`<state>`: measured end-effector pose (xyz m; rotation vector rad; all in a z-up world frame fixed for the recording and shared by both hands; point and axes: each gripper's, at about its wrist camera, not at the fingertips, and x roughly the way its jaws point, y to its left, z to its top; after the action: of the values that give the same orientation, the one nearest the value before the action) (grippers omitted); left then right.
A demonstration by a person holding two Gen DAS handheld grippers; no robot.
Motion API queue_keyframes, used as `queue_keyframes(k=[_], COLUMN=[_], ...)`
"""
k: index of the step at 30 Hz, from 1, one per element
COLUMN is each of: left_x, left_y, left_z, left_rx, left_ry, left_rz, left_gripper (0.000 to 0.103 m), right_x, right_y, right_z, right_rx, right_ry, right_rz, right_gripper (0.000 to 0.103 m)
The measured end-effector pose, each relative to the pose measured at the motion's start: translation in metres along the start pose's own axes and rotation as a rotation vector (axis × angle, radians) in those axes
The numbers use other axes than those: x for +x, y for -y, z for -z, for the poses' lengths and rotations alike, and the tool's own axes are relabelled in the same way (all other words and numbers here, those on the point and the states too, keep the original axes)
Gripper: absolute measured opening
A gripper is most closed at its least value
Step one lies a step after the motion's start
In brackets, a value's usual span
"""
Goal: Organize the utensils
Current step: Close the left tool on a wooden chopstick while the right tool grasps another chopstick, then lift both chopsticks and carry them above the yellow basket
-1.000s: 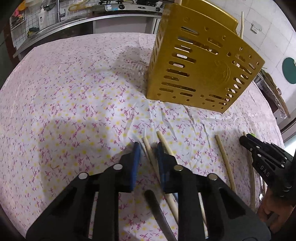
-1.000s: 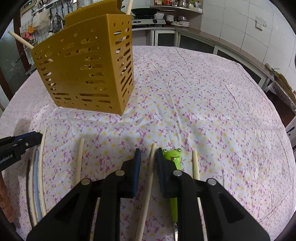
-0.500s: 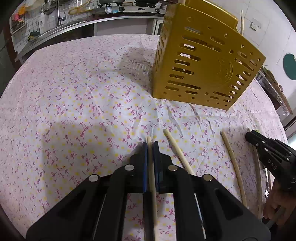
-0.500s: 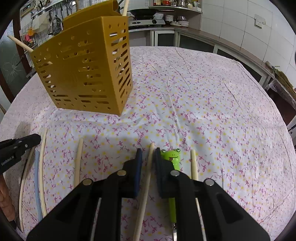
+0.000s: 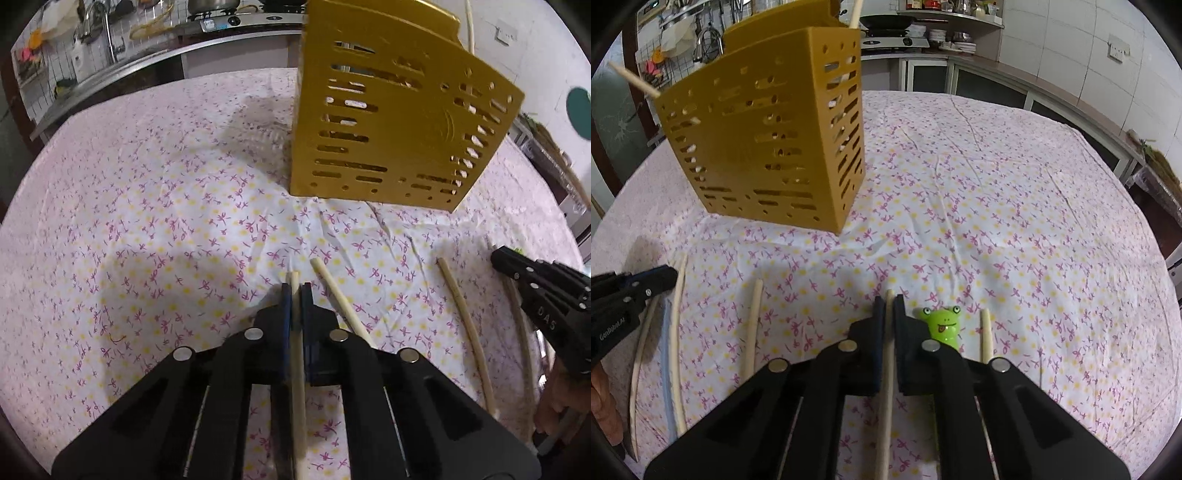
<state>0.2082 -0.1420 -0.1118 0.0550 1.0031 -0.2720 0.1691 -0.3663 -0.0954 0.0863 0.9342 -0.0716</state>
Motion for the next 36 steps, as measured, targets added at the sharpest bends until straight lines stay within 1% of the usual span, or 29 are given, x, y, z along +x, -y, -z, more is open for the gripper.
queue_keyframes(k=[2, 6, 10, 14, 16, 23, 27, 31, 36], left_x=[-0.007, -0.030, -0.051, -0.064, -0.077, -0.124, -0.150, -0.175, -0.197], left_y=[-0.002, -0.008, -0.007, -0.005, -0.005, -0.002, 0.000, 0.001, 0.001], left_z=[0.000, -0.004, -0.008, -0.015, -0.016, -0.024, -0.025, -0.028, -0.032], left_rx=[-0.004, -0.021, -0.029, -0.034, -0.032, -0.007, 0.005, 0.013, 0.024], left_ry=[0.012, 0.069, 0.115, 0.145, 0.174, 0.277, 0.333, 0.387, 0.440], left_rz=[0.020, 0.073, 0.102, 0.112, 0.112, 0.113, 0.121, 0.135, 0.142], left_gripper=[0.004, 0.004, 0.004, 0.004, 0.004, 0.004, 0.004, 0.004, 0.004], right_x=[-0.006, -0.025, -0.047, -0.071, -0.082, -0.122, -0.146, -0.164, -0.185], right_y=[0.002, 0.004, 0.008, 0.012, 0.014, 0.021, 0.021, 0.020, 0.019], right_z=[-0.003, -0.011, -0.016, -0.021, -0.022, -0.030, -0.031, -0.034, -0.036], right_rx=[0.018, 0.040, 0.058, 0.071, 0.076, 0.076, 0.069, 0.060, 0.049], right_ry=[0.019, 0.074, 0.136, 0.199, 0.230, 0.338, 0.397, 0.433, 0.475], right_rz=[-0.023, -0.065, -0.100, -0.126, -0.138, -0.151, -0.143, -0.138, -0.128], right_gripper=[0.005, 0.005, 0.005, 0.005, 0.005, 0.005, 0.005, 0.005, 0.005])
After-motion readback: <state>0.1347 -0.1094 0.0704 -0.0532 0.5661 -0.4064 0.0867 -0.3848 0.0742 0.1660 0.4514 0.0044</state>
